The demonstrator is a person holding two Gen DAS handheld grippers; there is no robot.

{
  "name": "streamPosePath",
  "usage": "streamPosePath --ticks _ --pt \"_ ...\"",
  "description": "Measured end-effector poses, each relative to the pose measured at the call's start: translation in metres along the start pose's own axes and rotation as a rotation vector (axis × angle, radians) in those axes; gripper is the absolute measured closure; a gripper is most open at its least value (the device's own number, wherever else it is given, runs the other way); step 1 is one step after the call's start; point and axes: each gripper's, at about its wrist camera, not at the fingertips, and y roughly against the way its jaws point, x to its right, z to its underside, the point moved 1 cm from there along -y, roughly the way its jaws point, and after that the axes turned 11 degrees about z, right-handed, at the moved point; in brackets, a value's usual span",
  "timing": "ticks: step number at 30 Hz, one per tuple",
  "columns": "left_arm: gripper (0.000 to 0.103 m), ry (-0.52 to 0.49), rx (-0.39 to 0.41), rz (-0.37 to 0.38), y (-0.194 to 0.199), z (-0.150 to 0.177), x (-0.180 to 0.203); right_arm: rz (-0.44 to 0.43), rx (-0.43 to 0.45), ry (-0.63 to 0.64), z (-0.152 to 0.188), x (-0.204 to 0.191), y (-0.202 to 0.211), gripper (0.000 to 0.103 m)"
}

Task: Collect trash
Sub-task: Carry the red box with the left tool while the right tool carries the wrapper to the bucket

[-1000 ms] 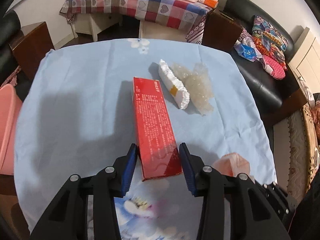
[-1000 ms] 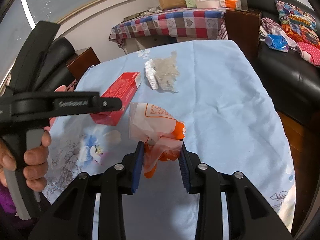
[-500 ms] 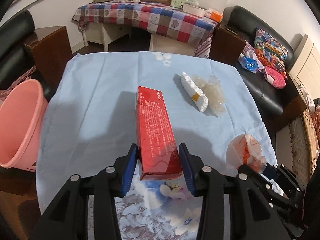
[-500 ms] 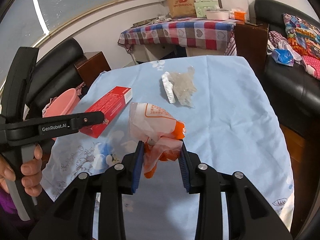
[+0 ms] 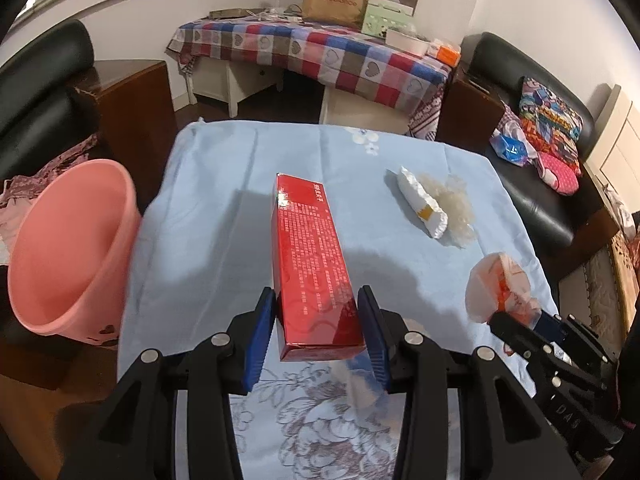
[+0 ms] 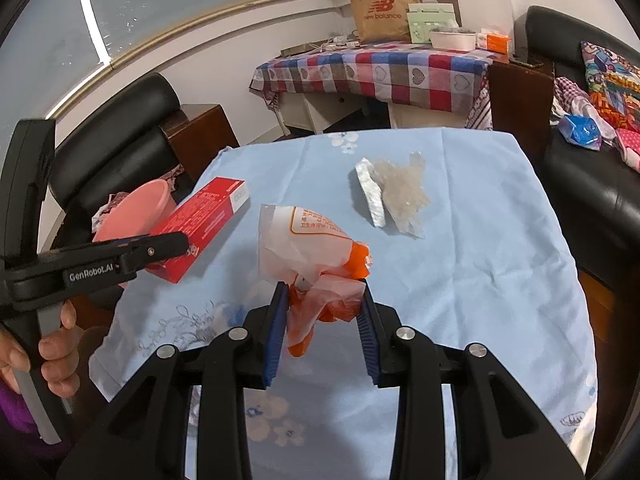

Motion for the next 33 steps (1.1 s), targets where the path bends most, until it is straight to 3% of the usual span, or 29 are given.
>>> streamPosePath --ticks 13,23,33 --pt "0.061 0.082 0.094 -0.093 0.043 -0.003 -0.059 -0.098 0.021 0.083 -0.037 -0.056 -0.016 0.069" --pt "0.061 0.220 0.182 -0.235 0.091 0.000 -0.140 -0.238 0.033 0.225 -0.068 -0.154 -0.034 0.069" --pt "0.061 0.307 0.189 -0.329 0.103 0.012 -0.201 -0.336 -0.024 0.316 -0.082 -0.243 -0.064 0.069"
